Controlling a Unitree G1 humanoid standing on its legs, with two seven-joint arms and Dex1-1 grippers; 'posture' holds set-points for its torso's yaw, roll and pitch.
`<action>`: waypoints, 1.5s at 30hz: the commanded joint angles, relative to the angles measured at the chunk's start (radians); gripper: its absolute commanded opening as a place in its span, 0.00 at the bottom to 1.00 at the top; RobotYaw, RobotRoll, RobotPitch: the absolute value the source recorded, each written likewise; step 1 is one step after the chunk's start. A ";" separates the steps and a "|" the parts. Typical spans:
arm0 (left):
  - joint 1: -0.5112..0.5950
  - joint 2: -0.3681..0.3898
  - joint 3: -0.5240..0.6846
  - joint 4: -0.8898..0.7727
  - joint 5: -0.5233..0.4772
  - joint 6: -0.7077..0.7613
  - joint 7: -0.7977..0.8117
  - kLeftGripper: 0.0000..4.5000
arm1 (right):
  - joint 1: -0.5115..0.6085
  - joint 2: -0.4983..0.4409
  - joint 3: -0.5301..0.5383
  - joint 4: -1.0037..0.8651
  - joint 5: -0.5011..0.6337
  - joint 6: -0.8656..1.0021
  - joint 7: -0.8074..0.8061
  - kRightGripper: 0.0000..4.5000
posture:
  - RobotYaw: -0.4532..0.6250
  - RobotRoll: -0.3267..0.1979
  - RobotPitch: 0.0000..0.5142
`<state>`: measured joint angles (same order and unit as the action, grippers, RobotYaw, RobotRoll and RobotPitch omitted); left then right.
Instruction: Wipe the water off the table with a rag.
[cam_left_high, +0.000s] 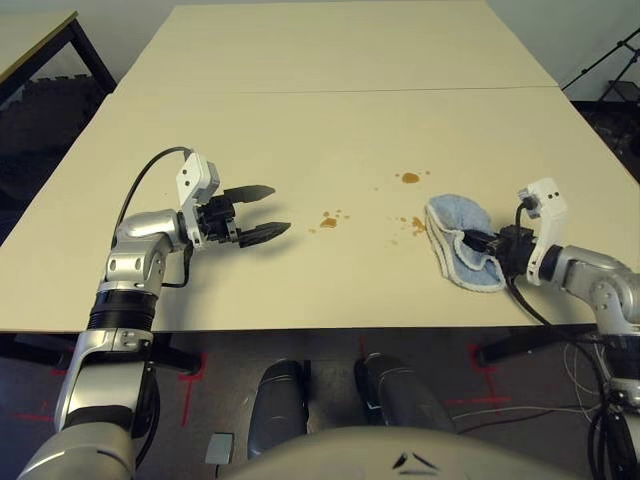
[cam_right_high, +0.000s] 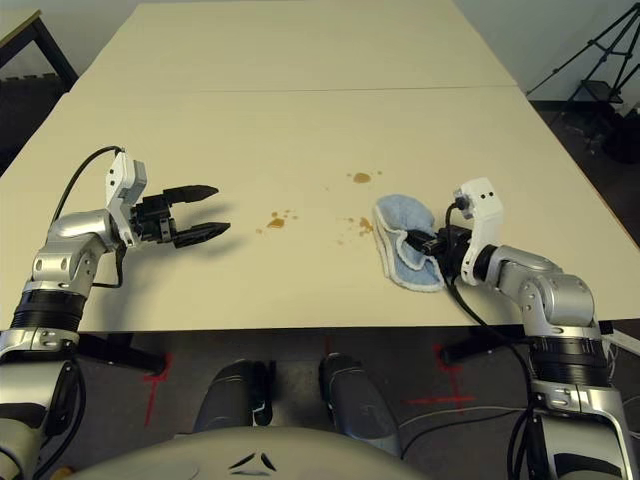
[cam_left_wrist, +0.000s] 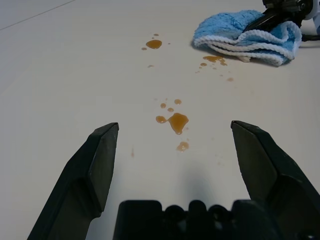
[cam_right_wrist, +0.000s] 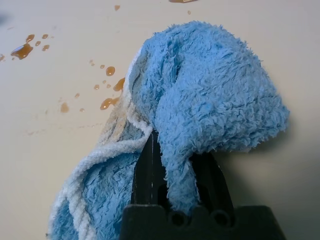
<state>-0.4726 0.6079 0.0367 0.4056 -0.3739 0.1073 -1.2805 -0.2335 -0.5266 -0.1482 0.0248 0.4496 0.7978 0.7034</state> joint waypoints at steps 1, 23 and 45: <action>0.008 0.010 -0.014 -0.012 0.013 0.007 -0.012 1.00 | 0.005 0.077 0.138 -0.024 -0.033 0.025 -0.034 0.01 | 0.22 0.62 0.22; 0.020 -0.007 -0.021 -0.031 0.008 0.008 -0.001 1.00 | -0.085 0.267 0.343 -0.027 -0.127 0.027 -0.056 0.01 | 0.23 0.62 0.22; 0.011 -0.003 -0.021 0.008 0.014 -0.009 -0.011 1.00 | -0.045 -0.232 0.023 0.085 -0.067 0.000 0.073 0.01 | 0.21 0.62 0.22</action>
<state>-0.4568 0.6027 0.0223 0.4067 -0.3735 0.1069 -1.2812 -0.2870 -0.7463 -0.0819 0.0931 0.3619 0.7707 0.7749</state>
